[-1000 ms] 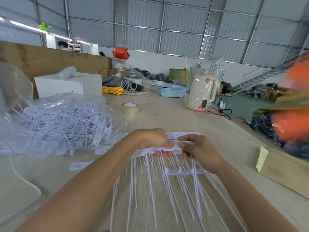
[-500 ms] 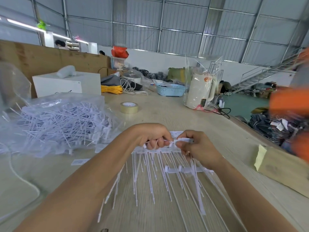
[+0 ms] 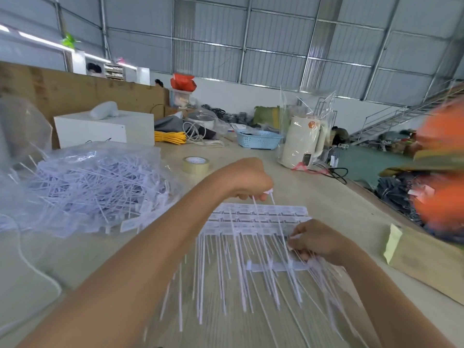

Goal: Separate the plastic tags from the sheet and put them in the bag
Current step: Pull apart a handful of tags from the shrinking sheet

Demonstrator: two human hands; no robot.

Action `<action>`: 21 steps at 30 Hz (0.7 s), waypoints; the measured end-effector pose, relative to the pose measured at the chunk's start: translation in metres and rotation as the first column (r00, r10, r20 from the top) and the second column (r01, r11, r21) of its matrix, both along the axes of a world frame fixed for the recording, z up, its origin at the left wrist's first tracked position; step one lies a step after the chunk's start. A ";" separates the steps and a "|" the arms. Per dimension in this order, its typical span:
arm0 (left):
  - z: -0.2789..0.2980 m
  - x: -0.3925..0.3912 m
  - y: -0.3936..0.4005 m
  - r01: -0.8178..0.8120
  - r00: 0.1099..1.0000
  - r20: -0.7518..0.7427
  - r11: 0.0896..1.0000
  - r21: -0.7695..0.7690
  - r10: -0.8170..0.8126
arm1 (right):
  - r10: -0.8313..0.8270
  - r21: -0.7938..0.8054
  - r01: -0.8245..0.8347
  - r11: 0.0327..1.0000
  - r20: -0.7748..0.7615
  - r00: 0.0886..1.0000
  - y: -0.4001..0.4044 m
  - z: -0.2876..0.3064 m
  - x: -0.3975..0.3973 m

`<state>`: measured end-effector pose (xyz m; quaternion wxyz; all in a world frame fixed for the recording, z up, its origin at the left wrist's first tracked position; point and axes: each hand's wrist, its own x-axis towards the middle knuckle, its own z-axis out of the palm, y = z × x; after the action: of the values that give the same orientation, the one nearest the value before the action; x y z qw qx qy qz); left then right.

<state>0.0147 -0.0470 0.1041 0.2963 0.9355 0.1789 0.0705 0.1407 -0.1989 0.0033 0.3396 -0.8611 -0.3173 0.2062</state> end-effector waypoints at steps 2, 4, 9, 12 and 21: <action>-0.003 0.009 0.000 0.046 0.999 -0.024 0.998 -0.030 -0.047 | 0.052 -0.034 -0.056 0.998 -0.093 0.994 -0.001 0.004 -0.002; -0.011 0.016 0.004 0.090 0.996 -0.022 0.993 -0.071 -0.092 | 0.097 -0.041 -0.107 0.993 -0.191 0.977 -0.004 0.008 -0.005; -0.057 0.020 0.017 0.215 0.965 -0.116 0.962 -0.167 -0.235 | 0.019 0.090 0.000 0.996 -0.219 0.976 -0.012 0.021 -0.002; -0.078 0.020 0.021 0.230 0.954 -0.149 0.952 -0.202 -0.262 | -0.106 0.446 0.233 0.864 -0.290 0.951 -0.009 0.024 0.003; -0.069 0.017 0.006 0.277 0.931 -0.141 0.902 -0.331 -0.337 | 0.049 0.540 0.177 0.823 -0.378 0.925 0.011 0.020 -0.021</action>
<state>0.0317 -0.0410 0.0346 0.4259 0.8971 0.0655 -0.0978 0.1196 -0.1883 0.0235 0.6400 -0.6763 -0.2635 0.2520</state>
